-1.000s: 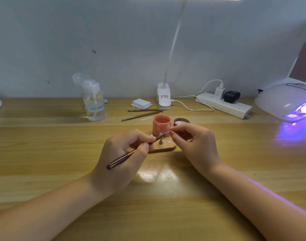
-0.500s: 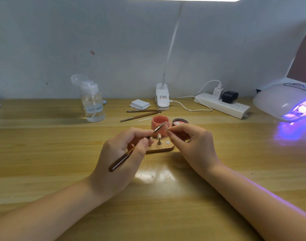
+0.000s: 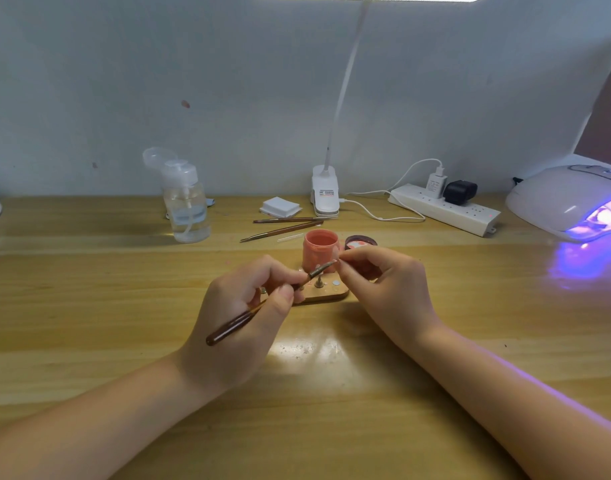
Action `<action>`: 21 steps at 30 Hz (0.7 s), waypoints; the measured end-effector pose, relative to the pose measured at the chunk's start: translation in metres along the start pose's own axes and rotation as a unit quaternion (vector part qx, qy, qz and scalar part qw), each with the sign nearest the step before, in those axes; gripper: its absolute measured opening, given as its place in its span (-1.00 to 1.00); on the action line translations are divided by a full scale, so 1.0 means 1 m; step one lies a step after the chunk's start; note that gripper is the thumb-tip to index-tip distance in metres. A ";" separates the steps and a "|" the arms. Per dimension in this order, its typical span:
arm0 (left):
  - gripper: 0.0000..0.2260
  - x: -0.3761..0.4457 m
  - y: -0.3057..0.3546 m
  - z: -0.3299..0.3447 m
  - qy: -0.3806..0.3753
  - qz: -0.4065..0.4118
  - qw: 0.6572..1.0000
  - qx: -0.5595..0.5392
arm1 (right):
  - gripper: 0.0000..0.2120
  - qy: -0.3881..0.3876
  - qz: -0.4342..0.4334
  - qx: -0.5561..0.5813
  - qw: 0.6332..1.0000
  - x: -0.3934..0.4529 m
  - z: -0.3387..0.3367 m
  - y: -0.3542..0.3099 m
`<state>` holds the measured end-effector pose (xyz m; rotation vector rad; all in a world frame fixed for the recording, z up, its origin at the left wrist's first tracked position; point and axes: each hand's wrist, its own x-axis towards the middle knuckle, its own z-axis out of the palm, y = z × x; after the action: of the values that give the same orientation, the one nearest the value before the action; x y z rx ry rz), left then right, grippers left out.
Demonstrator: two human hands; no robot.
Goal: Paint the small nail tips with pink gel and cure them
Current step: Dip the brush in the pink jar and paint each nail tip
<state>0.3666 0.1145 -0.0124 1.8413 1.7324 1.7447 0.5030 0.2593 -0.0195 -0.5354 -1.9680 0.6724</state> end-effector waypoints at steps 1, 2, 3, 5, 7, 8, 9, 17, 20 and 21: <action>-0.76 0.000 0.000 0.000 0.001 0.004 1.000 -0.002 | -0.92 -0.002 0.006 0.007 1.000 0.000 0.000 0.000; -0.76 0.000 0.001 0.000 0.003 0.007 1.000 -0.001 | -0.92 -0.007 0.011 0.013 1.000 0.000 0.000 0.000; -0.77 0.001 0.002 0.001 0.005 0.009 1.000 0.004 | -0.92 -0.012 0.013 0.018 1.000 0.000 0.000 -0.001; -0.77 0.002 0.003 0.001 0.004 0.009 1.000 0.015 | -0.91 -0.018 0.015 0.022 0.999 -0.001 0.000 -0.001; -0.77 0.002 0.003 0.001 0.001 0.006 1.000 0.016 | -0.90 -0.017 0.024 0.026 0.999 0.000 0.000 0.000; -0.77 0.002 0.002 0.000 0.001 0.005 1.000 0.012 | -0.90 -0.016 0.027 0.027 0.999 0.000 0.000 0.000; -0.77 0.001 0.002 0.000 0.003 0.006 1.000 0.010 | -0.90 -0.015 0.027 0.027 0.999 0.000 0.000 -0.001; -0.76 0.002 0.003 0.001 0.011 0.000 0.999 0.035 | -0.91 -0.010 0.025 0.024 0.999 0.000 0.000 -0.001; -0.78 0.003 0.004 0.000 0.019 0.007 0.999 0.035 | -0.91 -0.012 0.020 0.019 1.000 -0.001 0.001 -0.001; -0.79 0.003 0.005 0.001 0.016 0.007 0.999 0.034 | -0.90 -0.013 0.017 0.016 1.000 -0.001 0.001 -0.001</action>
<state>0.3689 0.1157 -0.0073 1.8645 1.8166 1.7523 0.5025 0.2577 -0.0194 -0.5445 -1.9732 0.7343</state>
